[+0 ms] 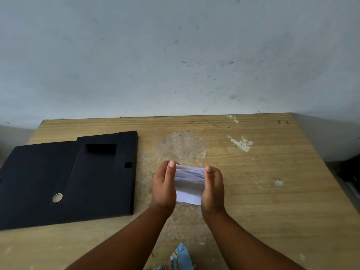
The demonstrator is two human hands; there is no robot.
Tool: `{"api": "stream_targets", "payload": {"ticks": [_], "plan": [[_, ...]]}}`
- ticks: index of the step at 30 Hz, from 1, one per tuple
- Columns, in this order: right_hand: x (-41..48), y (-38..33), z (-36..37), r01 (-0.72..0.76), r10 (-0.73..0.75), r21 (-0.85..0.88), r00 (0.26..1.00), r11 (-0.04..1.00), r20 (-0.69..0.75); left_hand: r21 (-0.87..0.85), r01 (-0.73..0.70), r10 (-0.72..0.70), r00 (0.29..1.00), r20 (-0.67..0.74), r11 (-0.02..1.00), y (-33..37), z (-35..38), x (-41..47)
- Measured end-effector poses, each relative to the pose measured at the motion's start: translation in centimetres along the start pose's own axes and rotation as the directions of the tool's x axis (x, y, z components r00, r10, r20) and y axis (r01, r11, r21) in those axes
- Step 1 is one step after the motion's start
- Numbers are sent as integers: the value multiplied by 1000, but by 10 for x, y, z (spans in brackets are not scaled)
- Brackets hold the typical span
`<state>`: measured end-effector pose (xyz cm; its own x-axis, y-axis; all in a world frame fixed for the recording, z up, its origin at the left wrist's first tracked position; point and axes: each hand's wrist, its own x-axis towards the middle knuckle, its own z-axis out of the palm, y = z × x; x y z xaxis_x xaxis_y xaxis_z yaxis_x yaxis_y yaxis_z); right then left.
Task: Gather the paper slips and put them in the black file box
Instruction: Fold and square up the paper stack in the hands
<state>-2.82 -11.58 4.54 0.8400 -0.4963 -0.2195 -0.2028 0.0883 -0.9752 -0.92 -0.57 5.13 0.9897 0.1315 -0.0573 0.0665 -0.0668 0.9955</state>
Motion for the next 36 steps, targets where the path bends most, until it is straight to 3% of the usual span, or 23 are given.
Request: {"api": "stream_targets", "payload": {"ticks": [4, 10, 17, 21, 24, 29, 33, 36], "plan": [[3, -3, 6, -37, 36, -37, 999, 999, -28, -22, 173, -174, 983, -57, 985, 1, 5, 8], [6, 6, 7, -93, 85, -70, 990, 993, -116, -9, 252, -252, 962, -105, 968, -4, 4, 6], [5, 4, 9, -113, 112, 3, 989, 994, -96, -111, 359, -366, 929, -52, 927, 1, -2, 2], [-1, 10, 8, -49, 49, 24, 998, 999, -31, -47, 218, -210, 969, 131, 975, -10, -12, -3], [-4, 13, 10, -35, 36, 62, 999, 997, -15, -47, 161, -145, 958, 249, 986, -18, -15, -8], [-3, 14, 4, 29, -29, -2, 997, 1000, 72, -20, 160, -148, 948, 282, 987, -26, -20, -6], [0, 25, -19, 87, -57, -123, 971, 989, 232, 193, 129, -192, 916, 353, 973, -36, -30, 0], [4, 30, -29, 128, -47, -295, 962, 947, 268, 330, 59, -155, 950, 272, 942, -40, -31, 7]]}}
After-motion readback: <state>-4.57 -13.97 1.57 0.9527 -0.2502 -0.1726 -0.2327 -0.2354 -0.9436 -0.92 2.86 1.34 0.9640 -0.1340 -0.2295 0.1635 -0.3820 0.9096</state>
